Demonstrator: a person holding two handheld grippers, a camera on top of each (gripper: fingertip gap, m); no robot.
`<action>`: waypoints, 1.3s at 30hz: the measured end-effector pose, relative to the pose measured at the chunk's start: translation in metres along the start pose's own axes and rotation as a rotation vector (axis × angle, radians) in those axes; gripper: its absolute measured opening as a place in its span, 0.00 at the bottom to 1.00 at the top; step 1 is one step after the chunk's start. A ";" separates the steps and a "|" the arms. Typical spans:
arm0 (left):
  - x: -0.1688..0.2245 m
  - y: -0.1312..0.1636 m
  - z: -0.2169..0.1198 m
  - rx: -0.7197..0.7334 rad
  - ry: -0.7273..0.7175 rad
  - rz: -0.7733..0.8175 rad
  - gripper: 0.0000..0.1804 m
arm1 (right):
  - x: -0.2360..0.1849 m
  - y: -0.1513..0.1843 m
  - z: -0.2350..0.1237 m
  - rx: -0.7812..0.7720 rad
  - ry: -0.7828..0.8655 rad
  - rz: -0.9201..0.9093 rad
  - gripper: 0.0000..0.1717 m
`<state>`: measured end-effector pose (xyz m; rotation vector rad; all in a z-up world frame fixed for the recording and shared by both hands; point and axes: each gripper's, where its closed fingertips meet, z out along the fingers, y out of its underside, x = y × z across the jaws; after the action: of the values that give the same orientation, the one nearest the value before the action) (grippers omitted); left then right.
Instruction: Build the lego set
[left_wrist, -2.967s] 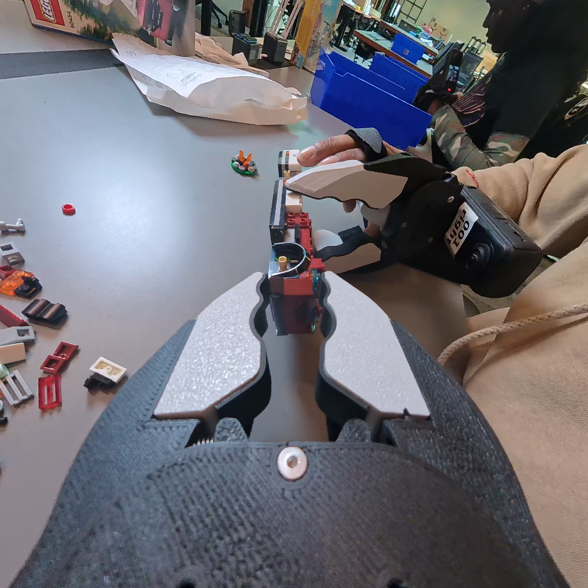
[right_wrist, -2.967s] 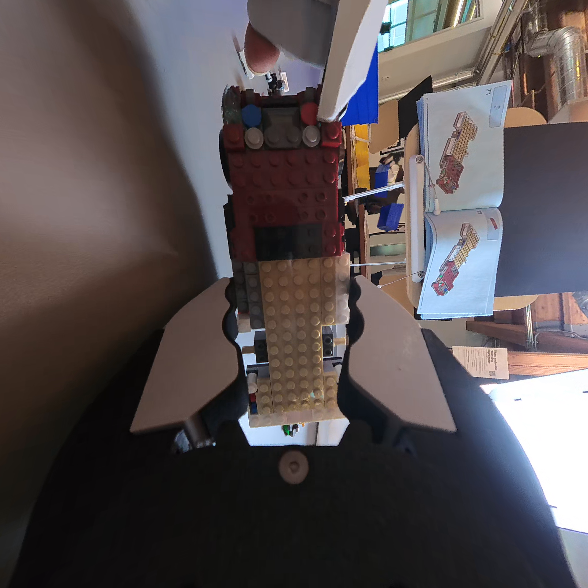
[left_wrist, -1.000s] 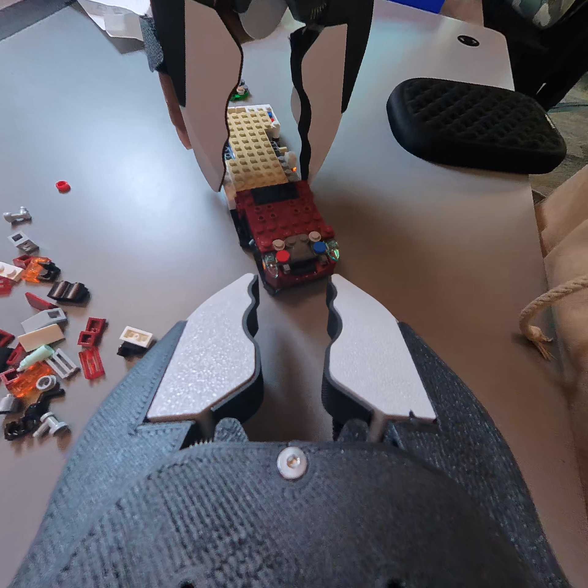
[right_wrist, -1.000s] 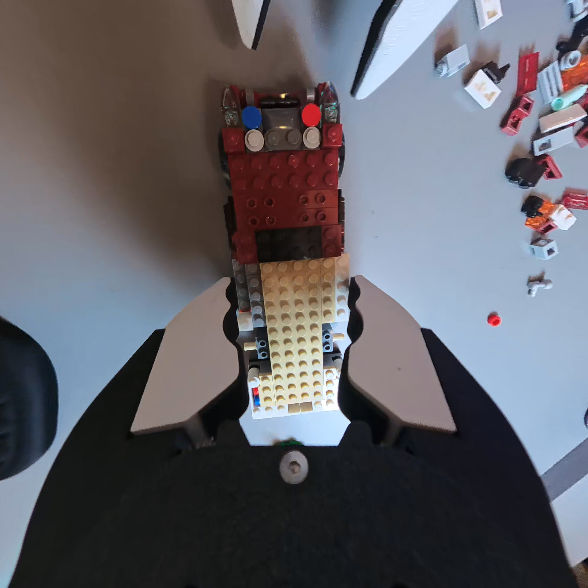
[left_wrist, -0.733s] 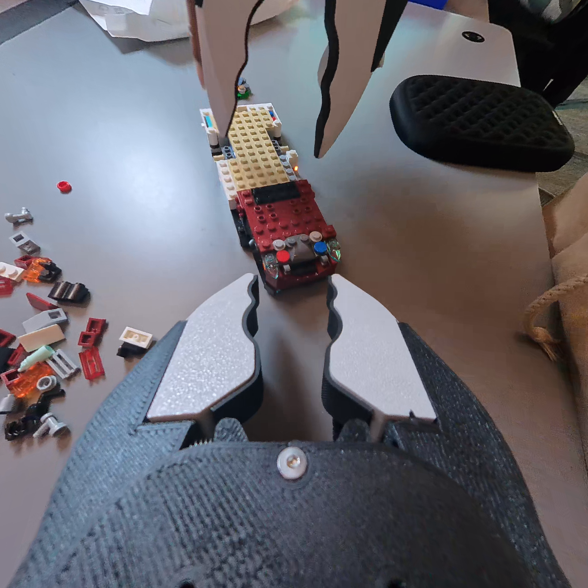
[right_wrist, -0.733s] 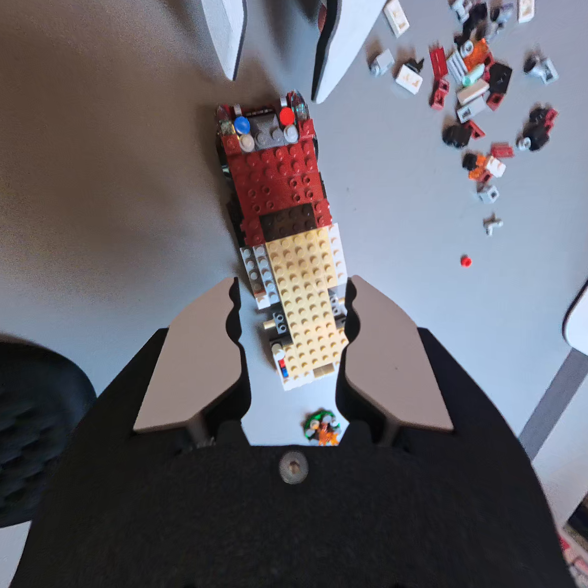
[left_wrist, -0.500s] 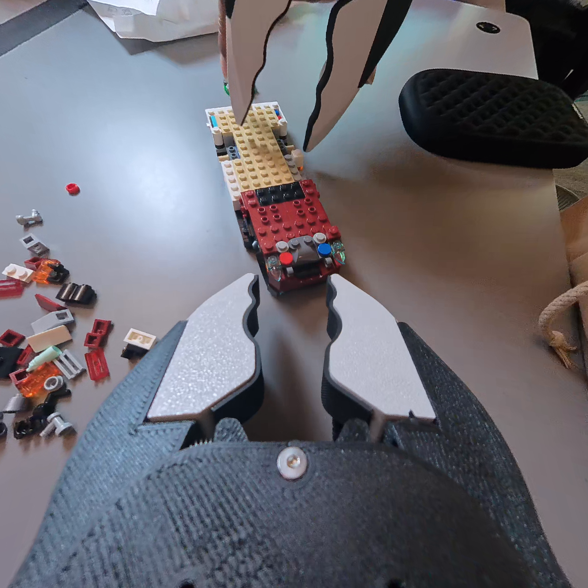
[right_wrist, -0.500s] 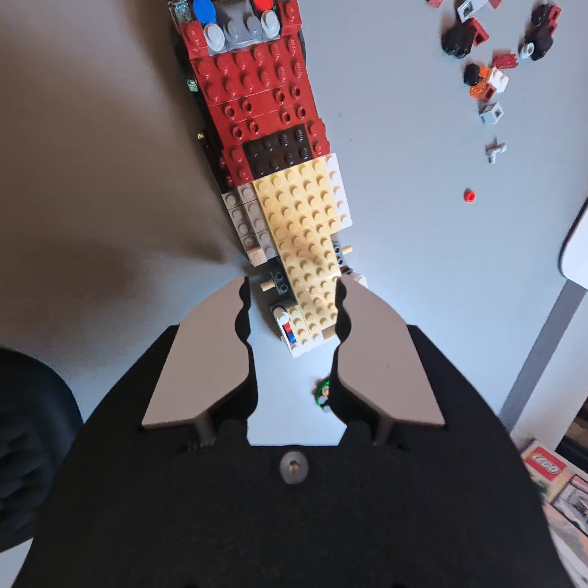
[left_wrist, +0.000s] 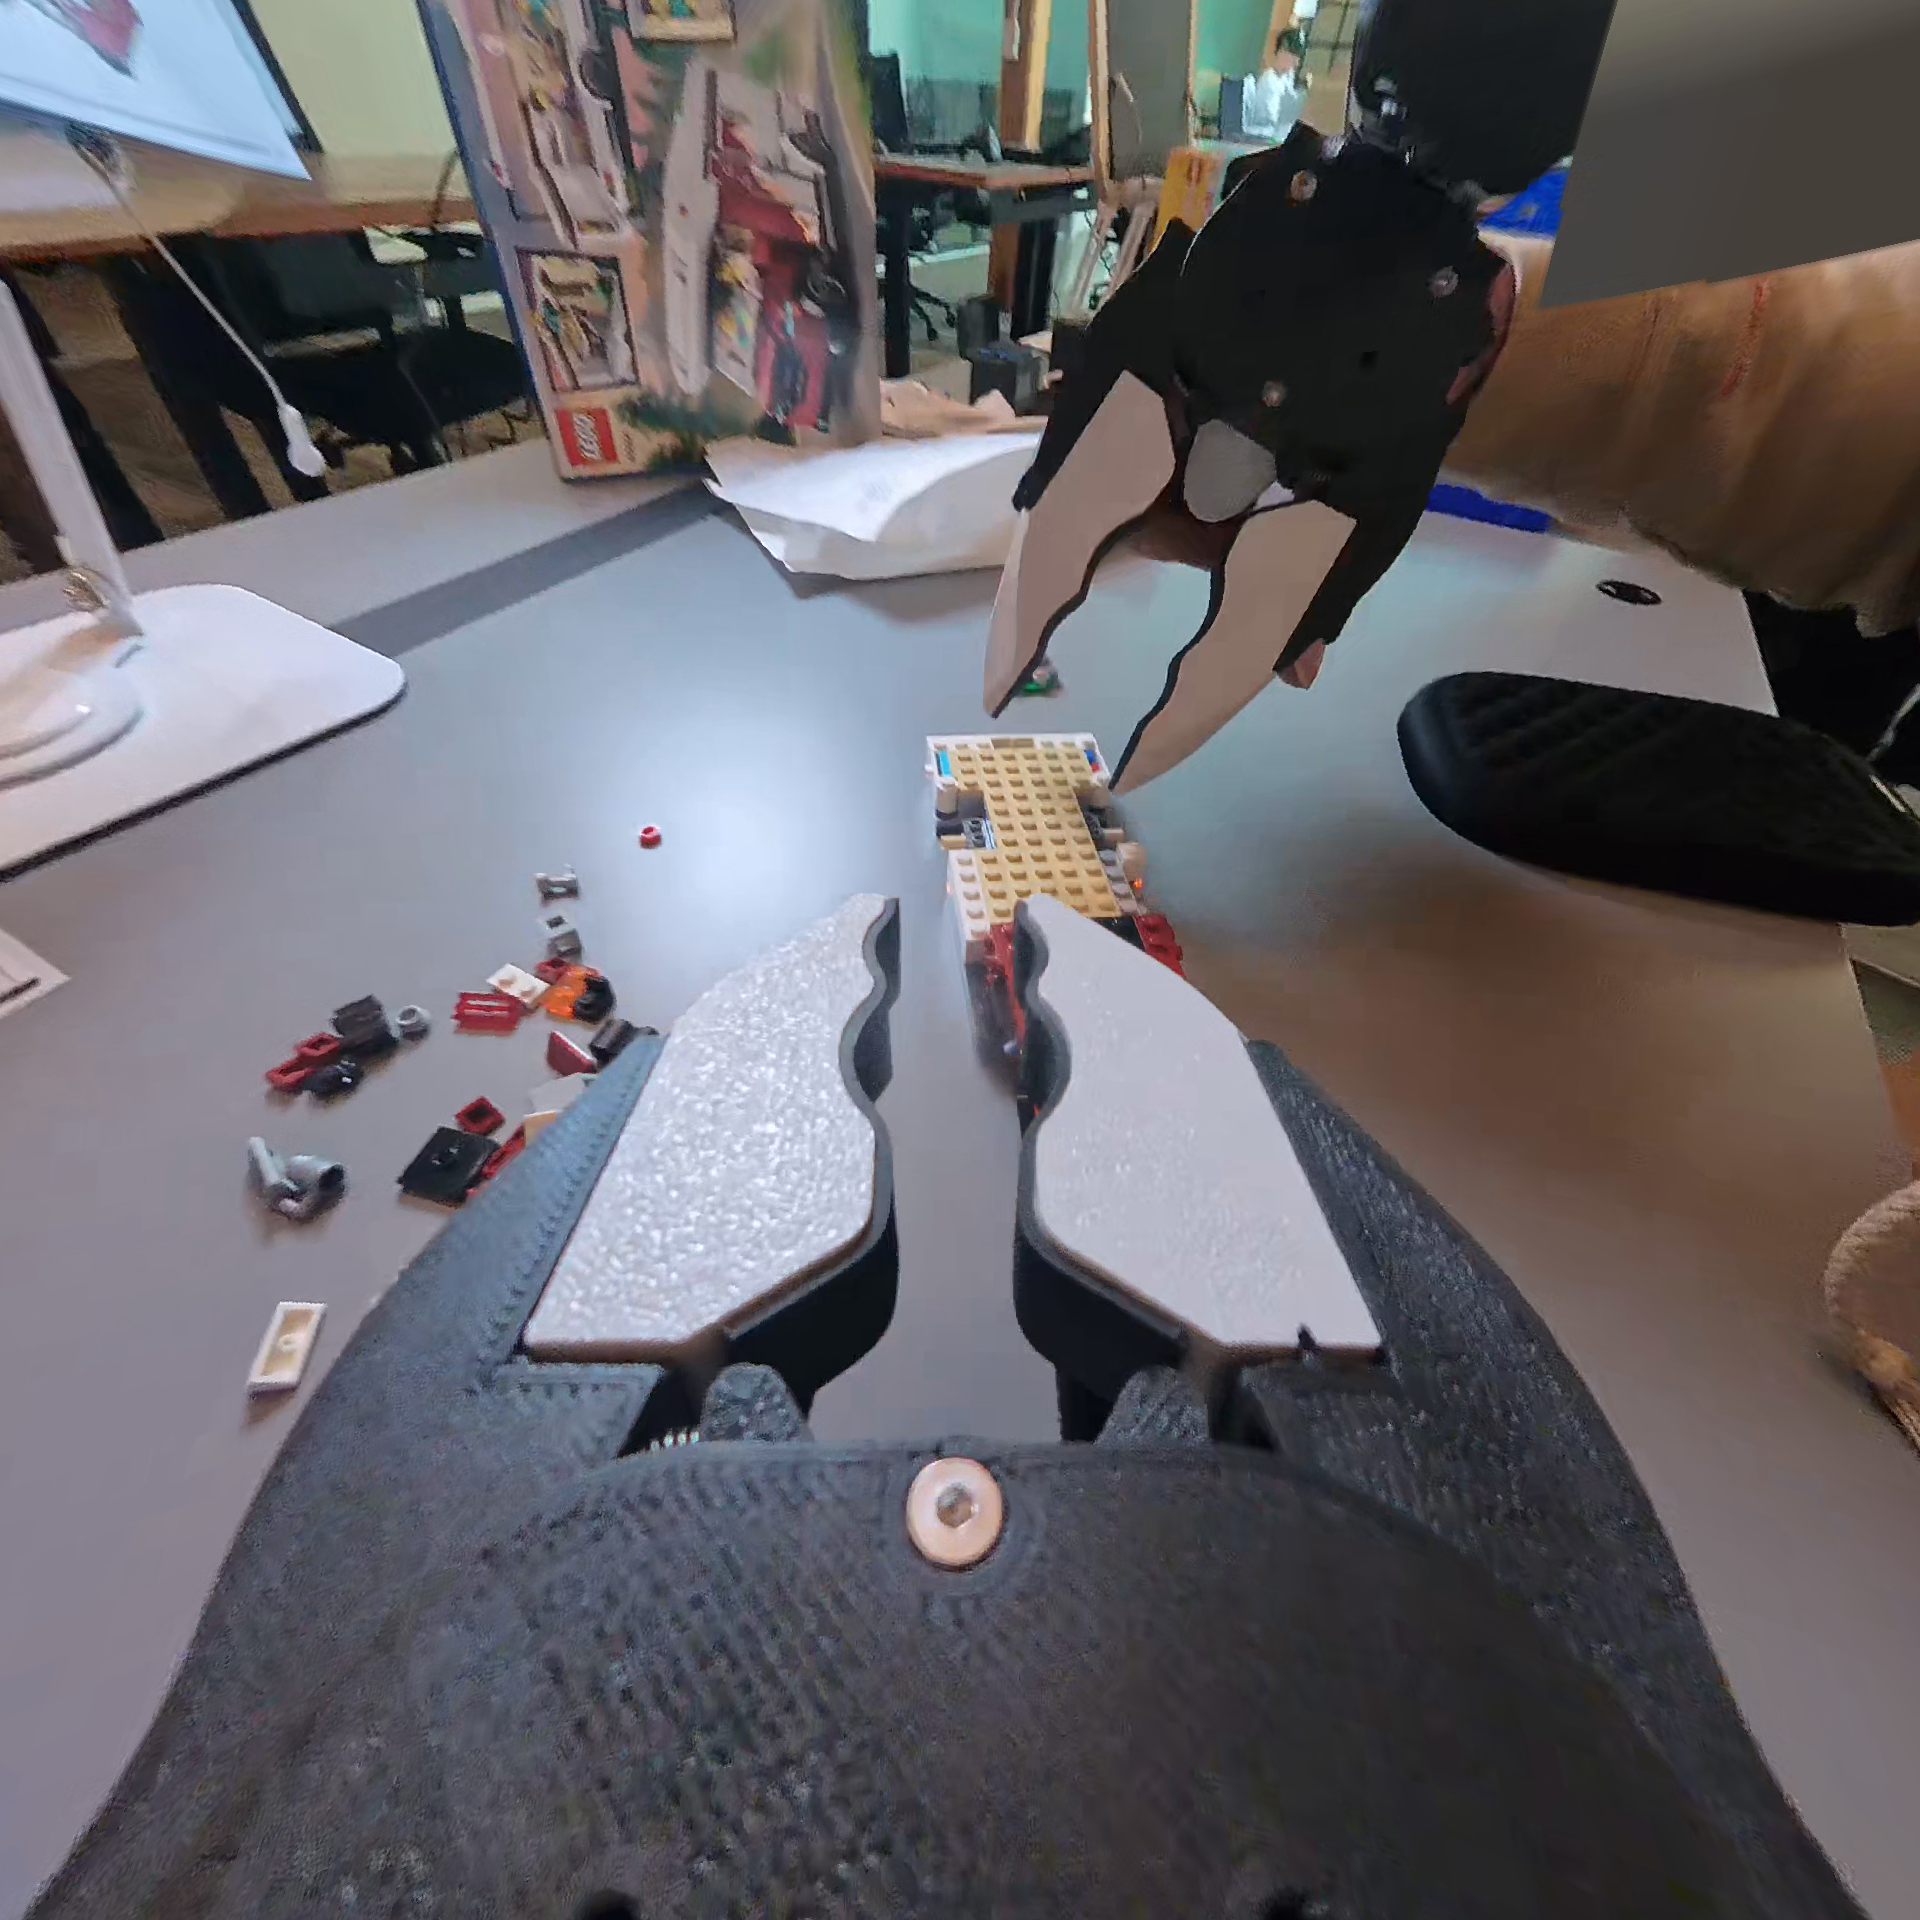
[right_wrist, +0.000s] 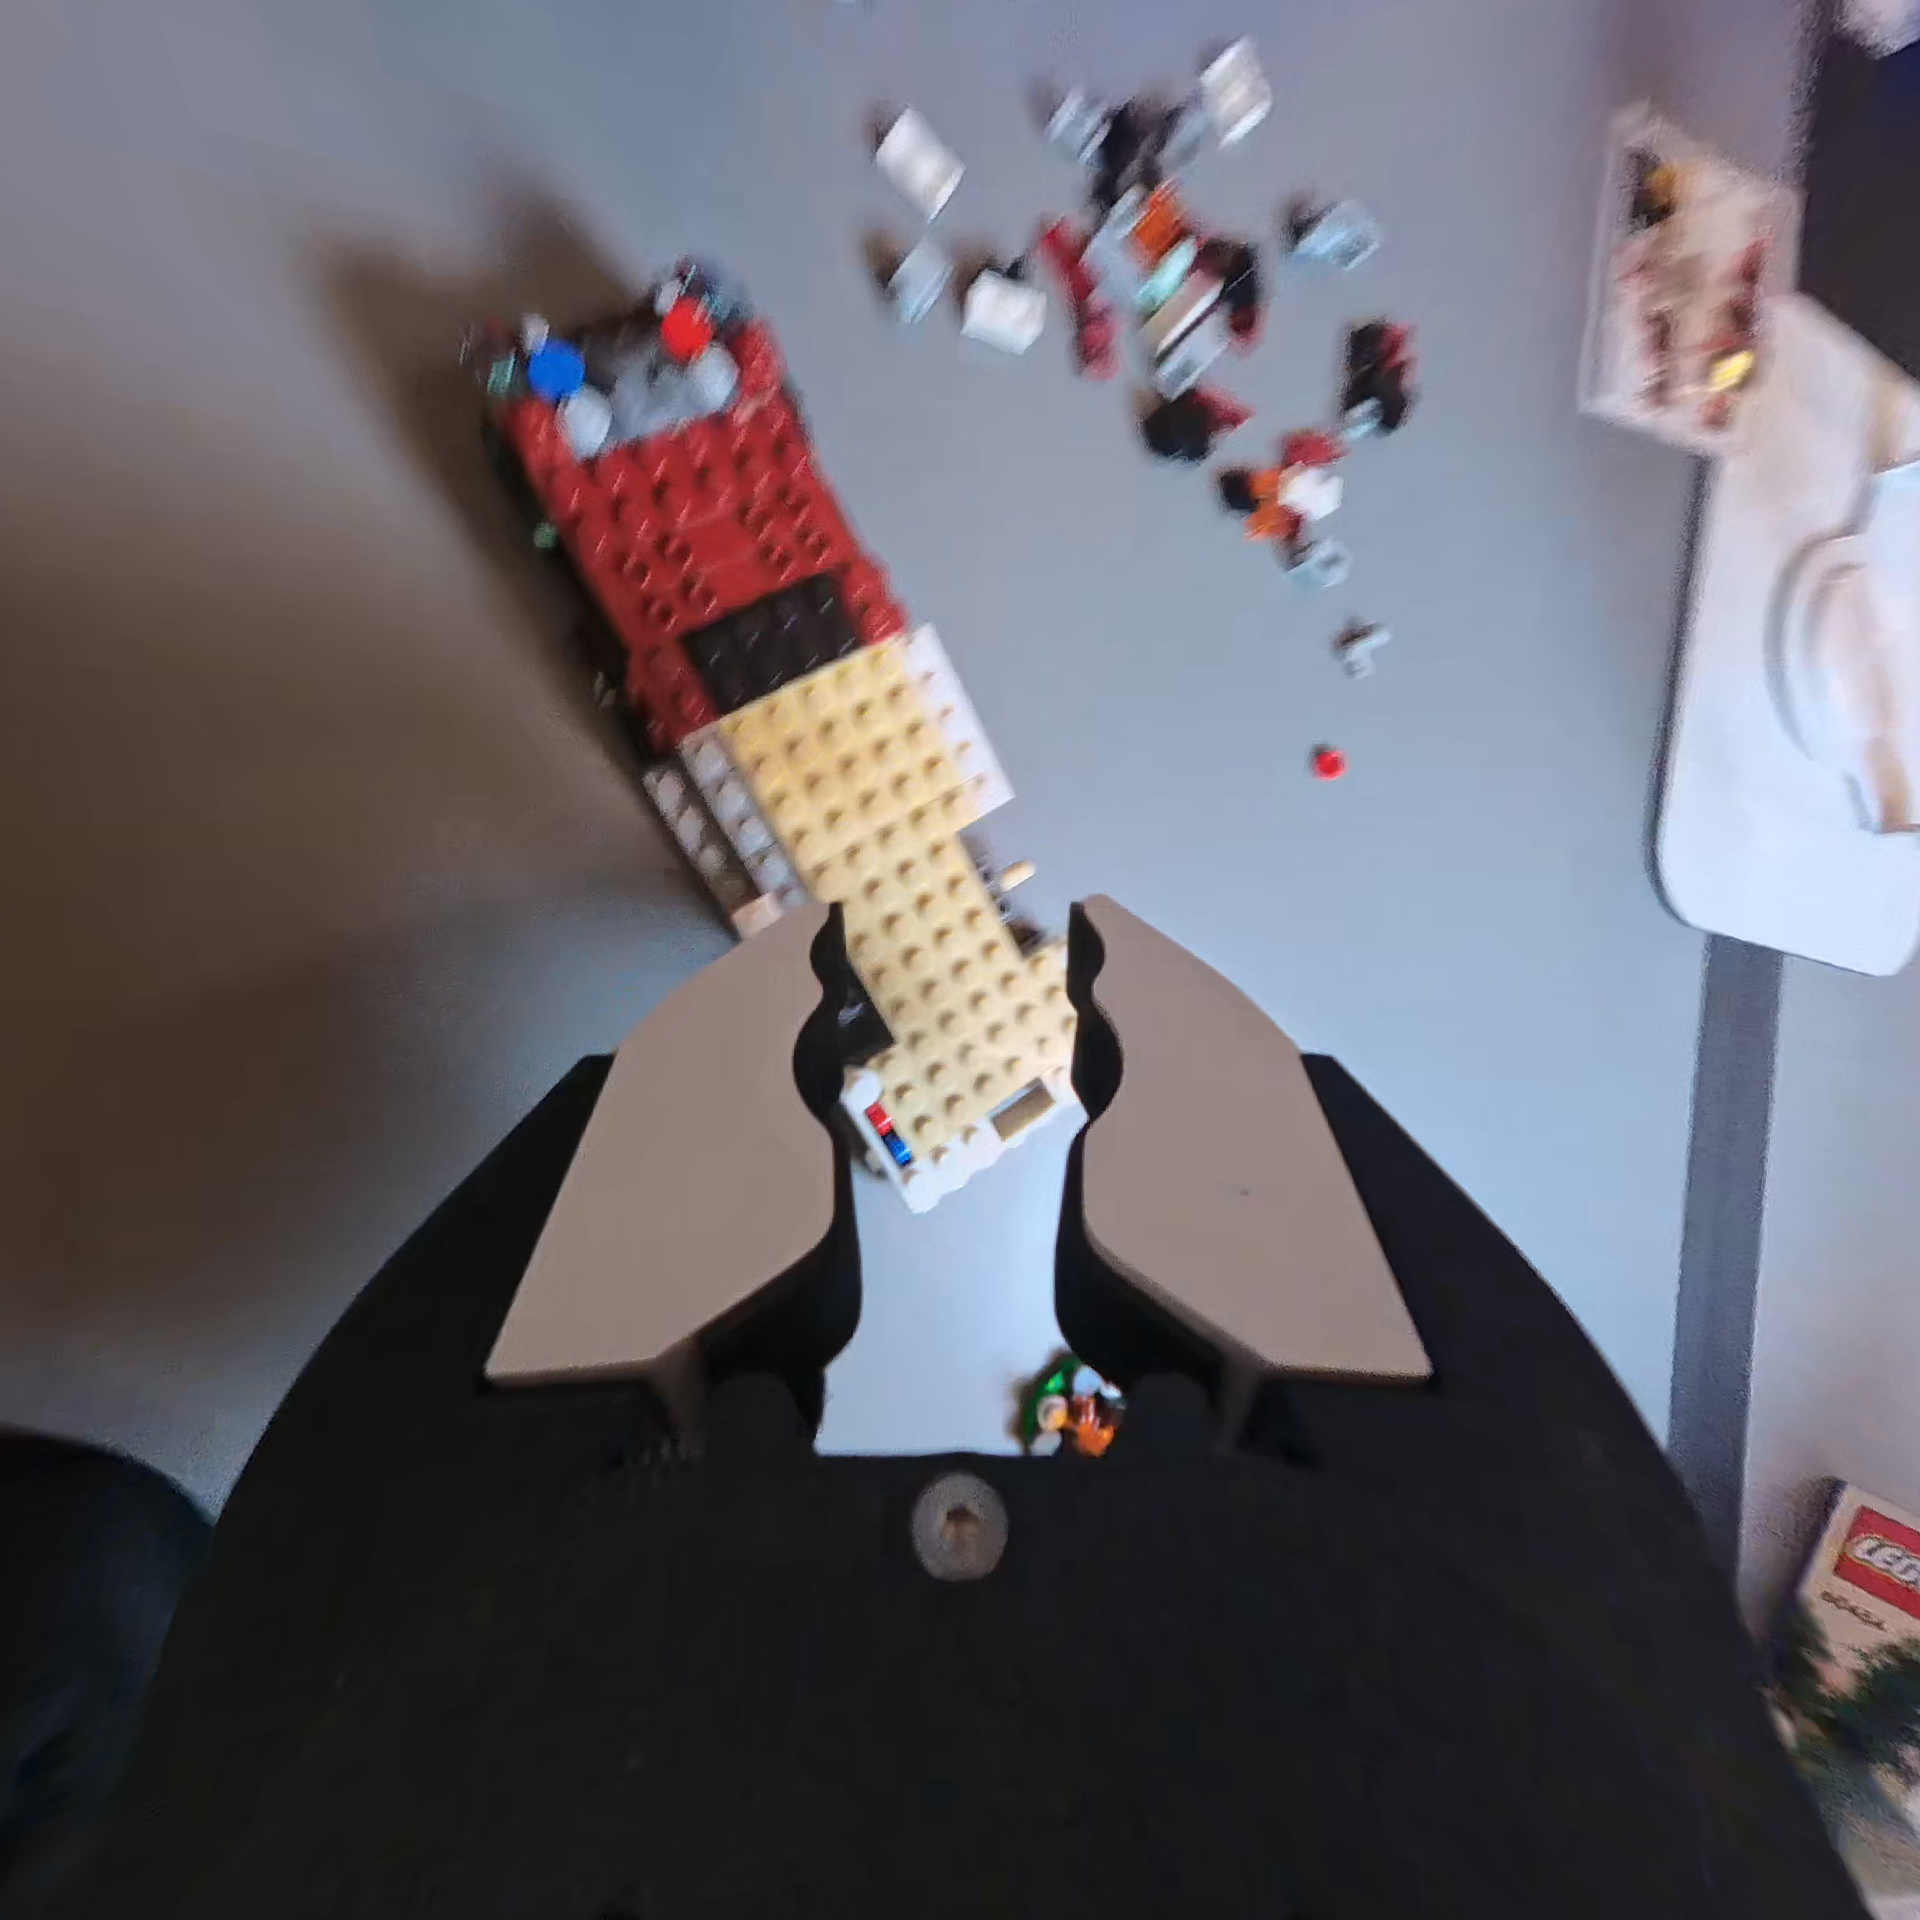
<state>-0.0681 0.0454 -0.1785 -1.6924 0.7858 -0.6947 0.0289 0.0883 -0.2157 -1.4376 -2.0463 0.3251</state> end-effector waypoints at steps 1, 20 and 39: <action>-0.003 -0.004 -0.003 0.022 -0.017 0.002 0.08 | 0.012 -0.009 -0.007 0.065 0.037 0.043 0.23; -0.039 -0.014 -0.018 0.114 -0.207 -0.009 0.00 | 0.328 -0.101 -0.063 0.776 0.982 0.574 0.00; -0.036 -0.019 -0.021 0.132 -0.193 -0.002 0.00 | 0.351 -0.129 -0.057 0.724 0.947 0.519 0.00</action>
<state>-0.1035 0.0652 -0.1569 -1.6125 0.5893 -0.5623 -0.1139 0.3519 0.0150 -1.2526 -0.6769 0.4224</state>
